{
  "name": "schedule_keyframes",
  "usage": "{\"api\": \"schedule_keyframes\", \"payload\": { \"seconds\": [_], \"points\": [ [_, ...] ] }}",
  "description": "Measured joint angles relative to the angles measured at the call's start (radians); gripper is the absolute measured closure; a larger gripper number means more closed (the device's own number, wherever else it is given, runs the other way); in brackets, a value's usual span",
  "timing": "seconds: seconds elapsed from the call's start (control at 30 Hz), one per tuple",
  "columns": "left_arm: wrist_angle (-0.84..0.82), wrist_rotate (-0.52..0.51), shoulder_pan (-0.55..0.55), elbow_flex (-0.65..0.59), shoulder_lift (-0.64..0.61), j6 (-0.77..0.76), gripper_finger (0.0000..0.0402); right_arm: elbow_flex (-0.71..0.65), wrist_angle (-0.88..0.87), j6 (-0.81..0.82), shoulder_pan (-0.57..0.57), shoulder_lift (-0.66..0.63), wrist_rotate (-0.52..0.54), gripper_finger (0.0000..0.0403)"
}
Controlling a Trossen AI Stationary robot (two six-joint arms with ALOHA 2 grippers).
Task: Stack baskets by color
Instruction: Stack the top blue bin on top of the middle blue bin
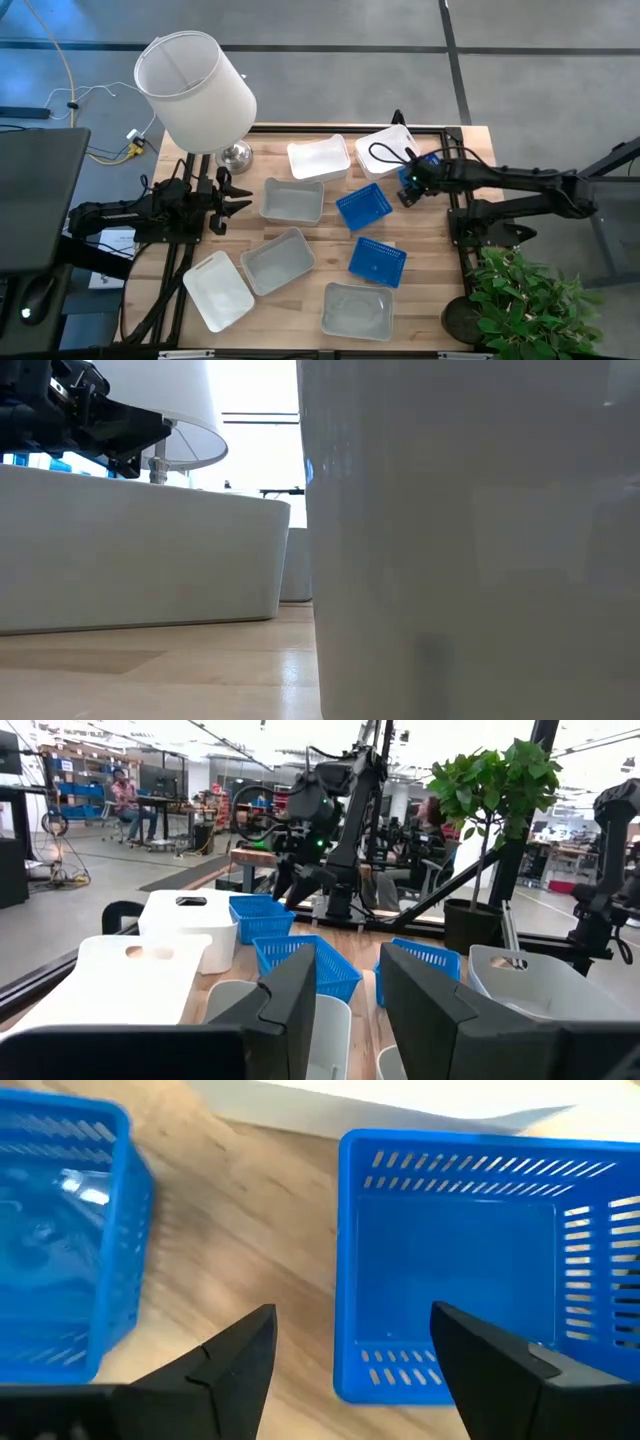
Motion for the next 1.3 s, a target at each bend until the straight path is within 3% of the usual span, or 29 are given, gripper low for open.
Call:
{"api": "schedule_keyframes", "payload": {
  "seconds": [0.37,0.7,0.93,1.3],
  "points": [
    [-0.001,0.000,0.000,0.000,0.000,0.000,0.0300,-0.115,0.134,0.034,0.000,0.012,0.014,0.0151],
    [-0.002,0.000,0.000,0.000,0.000,0.000,0.0300,-0.138,0.212,0.029,0.000,0.107,0.060,0.0162],
    [-0.002,0.000,0.000,0.000,0.000,0.000,0.0300,-0.138,0.214,0.030,0.000,0.154,0.096,0.0227],
    [-0.002,-0.002,0.000,0.000,0.000,0.001,0.0300,-0.138,0.216,0.022,0.000,0.154,0.094,0.0395]
  ]
}}
